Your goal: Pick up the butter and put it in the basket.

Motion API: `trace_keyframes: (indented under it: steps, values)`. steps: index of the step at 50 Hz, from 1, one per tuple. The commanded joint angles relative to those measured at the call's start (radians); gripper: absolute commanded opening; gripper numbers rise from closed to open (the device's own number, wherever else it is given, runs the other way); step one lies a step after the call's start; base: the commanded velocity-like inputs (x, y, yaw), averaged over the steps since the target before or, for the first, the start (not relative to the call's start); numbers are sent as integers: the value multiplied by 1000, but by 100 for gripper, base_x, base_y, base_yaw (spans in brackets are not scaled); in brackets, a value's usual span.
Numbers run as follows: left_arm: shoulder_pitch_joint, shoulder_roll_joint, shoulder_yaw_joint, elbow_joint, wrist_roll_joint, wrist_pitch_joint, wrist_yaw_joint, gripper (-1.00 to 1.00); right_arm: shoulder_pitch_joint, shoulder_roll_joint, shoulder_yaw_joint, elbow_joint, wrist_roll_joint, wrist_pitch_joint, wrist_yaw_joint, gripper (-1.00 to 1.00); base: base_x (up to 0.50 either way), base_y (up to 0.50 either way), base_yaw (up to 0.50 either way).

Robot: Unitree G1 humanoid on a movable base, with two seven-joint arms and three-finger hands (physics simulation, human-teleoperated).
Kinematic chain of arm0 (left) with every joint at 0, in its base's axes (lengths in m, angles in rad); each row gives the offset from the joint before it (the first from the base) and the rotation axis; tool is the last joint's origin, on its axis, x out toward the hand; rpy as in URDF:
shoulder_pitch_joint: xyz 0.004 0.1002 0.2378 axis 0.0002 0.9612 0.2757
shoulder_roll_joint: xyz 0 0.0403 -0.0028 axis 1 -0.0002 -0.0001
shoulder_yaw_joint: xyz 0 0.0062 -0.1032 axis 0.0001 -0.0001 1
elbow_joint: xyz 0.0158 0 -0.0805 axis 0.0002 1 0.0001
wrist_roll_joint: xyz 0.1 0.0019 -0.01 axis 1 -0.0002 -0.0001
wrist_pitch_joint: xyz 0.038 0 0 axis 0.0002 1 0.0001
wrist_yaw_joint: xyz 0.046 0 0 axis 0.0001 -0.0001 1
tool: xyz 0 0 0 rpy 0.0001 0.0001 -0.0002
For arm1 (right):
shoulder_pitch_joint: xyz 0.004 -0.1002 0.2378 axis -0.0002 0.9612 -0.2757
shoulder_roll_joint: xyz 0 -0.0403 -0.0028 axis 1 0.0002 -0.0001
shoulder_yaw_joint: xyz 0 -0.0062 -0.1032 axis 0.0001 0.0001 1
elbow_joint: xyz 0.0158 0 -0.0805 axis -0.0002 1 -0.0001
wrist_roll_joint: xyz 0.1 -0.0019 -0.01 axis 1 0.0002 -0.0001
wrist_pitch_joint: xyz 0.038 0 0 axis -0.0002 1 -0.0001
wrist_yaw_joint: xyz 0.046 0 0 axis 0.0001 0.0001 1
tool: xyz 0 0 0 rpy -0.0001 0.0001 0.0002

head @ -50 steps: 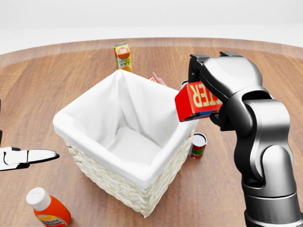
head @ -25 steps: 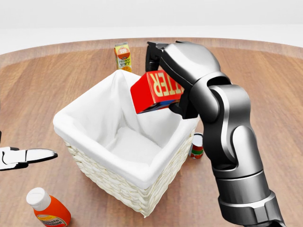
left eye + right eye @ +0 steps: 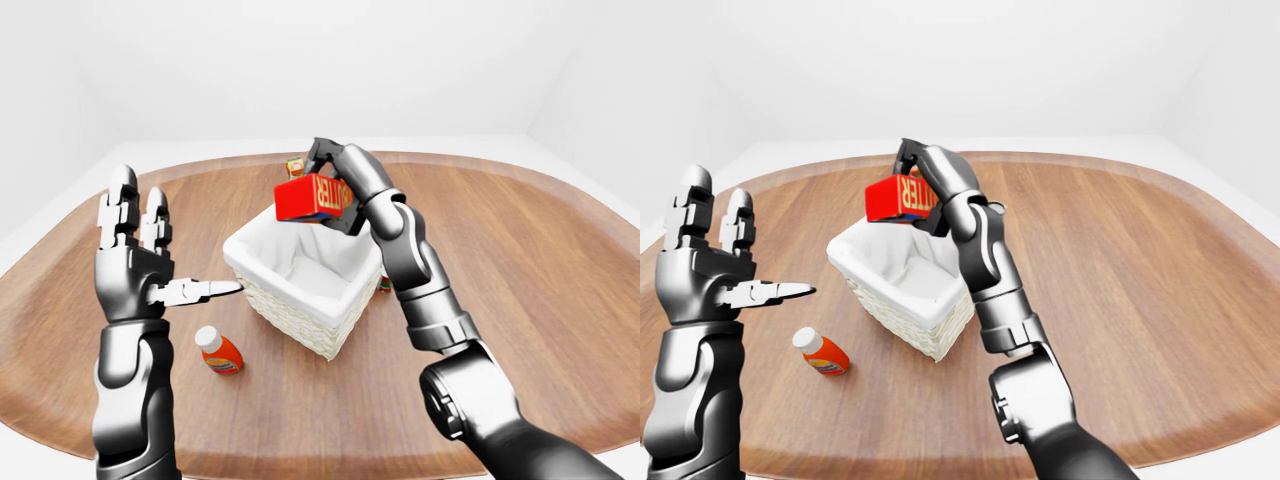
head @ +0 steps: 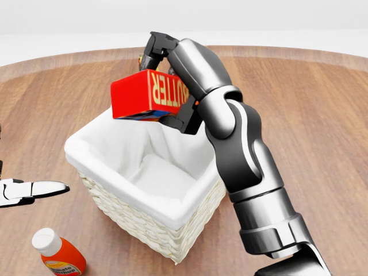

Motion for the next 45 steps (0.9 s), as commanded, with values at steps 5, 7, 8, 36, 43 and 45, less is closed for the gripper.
trace_keyframes:
  steps: [5, 7, 8, 36, 43, 45]
  values:
    - [13, -3, -2, 40, 4, 0, -12, 100, -74, 32, -15, 246, 286, 0, -287, -100, 0, 0, 0]
    - [10, -2, -2, 48, 5, 0, -13, 100, -75, 35, -16, 251, 311, 0, -305, -100, 0, 0, 0]
    - [10, -2, -2, 51, 5, 0, -13, 100, -77, 34, -14, 252, 319, 0, -314, -100, 0, 0, 0]
    - [13, -3, -8, 83, 15, 0, -22, 100, -105, 77, 1, 388, 425, 0, -407, -100, 0, 0, 0]
    - [18, -3, -7, 72, 14, 0, -21, 100, -105, 86, 6, 423, 422, 0, -418, -100, 0, 0, 0]
    - [19, -4, -6, 68, 13, 0, -21, 100, -108, 87, 5, 442, 422, 0, -423, -100, 0, 0, 0]
